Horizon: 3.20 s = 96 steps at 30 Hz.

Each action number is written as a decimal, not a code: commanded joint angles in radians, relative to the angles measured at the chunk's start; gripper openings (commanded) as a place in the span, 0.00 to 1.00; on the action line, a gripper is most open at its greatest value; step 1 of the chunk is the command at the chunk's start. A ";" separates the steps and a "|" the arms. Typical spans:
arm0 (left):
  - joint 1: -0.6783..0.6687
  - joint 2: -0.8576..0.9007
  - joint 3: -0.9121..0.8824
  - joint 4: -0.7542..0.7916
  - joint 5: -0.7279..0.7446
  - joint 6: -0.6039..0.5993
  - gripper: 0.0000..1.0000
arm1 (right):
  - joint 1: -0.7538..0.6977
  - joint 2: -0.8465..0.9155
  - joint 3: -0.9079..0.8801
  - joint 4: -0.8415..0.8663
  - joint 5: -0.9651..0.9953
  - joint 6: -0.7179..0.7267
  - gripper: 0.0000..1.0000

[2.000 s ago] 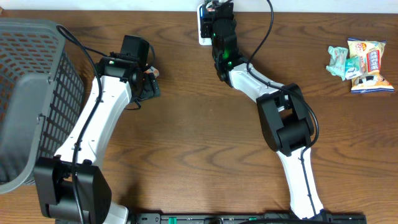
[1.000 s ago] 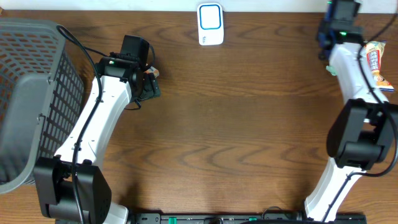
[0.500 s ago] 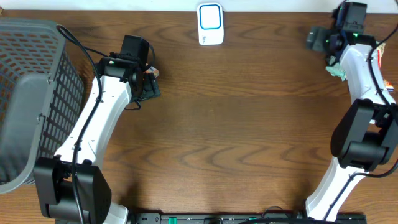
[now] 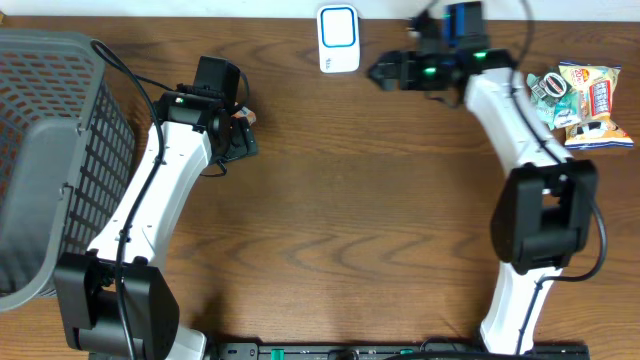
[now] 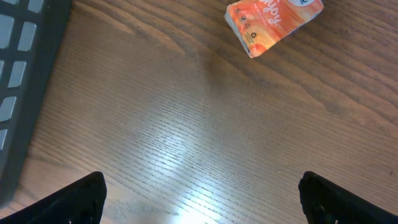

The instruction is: Scan the item barcode

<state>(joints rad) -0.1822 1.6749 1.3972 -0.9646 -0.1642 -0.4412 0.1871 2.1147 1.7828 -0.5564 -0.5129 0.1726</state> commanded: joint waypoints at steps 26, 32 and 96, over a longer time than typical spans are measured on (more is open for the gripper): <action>0.002 0.005 -0.006 -0.003 -0.020 0.006 0.98 | 0.068 0.018 -0.001 -0.187 0.443 0.283 0.99; 0.002 0.005 -0.006 -0.003 -0.020 0.006 0.97 | -0.026 0.018 -0.001 -0.320 0.537 0.283 0.99; 0.026 0.265 -0.019 0.686 -0.054 0.359 0.98 | -0.060 0.018 -0.001 -0.378 0.540 0.257 0.99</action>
<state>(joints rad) -0.1772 1.8828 1.3750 -0.2855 -0.1917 -0.0990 0.1257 2.1204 1.7828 -0.9314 0.0158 0.4397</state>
